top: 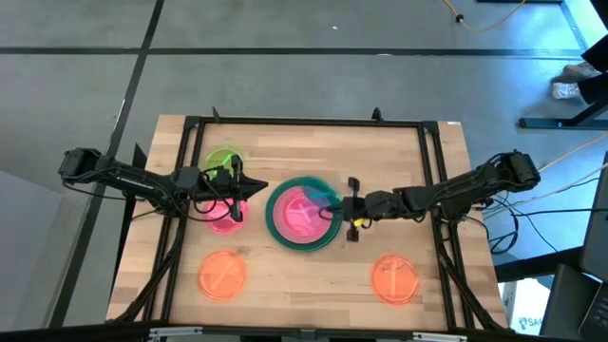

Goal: Stack plastic plates
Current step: Stack the blue plate on top of the light pink plate

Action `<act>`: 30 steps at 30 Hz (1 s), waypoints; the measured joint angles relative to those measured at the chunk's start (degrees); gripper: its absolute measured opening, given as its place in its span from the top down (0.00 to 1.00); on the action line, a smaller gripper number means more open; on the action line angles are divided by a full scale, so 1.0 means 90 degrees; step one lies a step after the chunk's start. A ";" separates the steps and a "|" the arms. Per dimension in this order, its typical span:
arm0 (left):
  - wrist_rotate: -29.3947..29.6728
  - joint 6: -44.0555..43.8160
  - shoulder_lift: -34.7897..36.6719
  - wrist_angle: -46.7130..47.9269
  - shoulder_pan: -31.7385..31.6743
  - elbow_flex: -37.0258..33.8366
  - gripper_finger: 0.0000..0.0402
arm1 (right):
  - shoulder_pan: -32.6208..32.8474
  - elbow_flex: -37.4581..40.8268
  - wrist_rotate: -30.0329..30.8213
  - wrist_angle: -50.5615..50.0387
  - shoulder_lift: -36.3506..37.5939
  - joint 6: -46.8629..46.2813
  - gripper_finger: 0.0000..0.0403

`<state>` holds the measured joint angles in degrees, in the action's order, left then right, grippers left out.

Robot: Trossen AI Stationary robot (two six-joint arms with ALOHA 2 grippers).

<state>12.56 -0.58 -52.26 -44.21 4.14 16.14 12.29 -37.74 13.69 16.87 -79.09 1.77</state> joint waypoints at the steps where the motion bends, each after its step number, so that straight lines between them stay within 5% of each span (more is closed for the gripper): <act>1: 0.0000 -0.0002 0.0001 0.0000 -0.0002 0.0000 1.00 | 0.0049 0.0000 -0.0060 0.0216 -0.0070 0.0031 0.99; 18: 0.0000 -0.0005 -0.0001 -0.0002 0.0000 -0.0002 1.00 | 0.0304 -0.0002 -0.0633 0.1494 -0.1461 0.0346 0.99; 30: 0.0000 -0.0007 0.0000 0.0000 -0.0001 -0.0002 1.00 | 0.0299 -0.0002 -0.0536 0.1455 -0.1542 0.0315 0.98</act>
<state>12.56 -0.64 -52.26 -44.21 4.13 16.12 14.98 -37.76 8.87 29.97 -92.97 4.60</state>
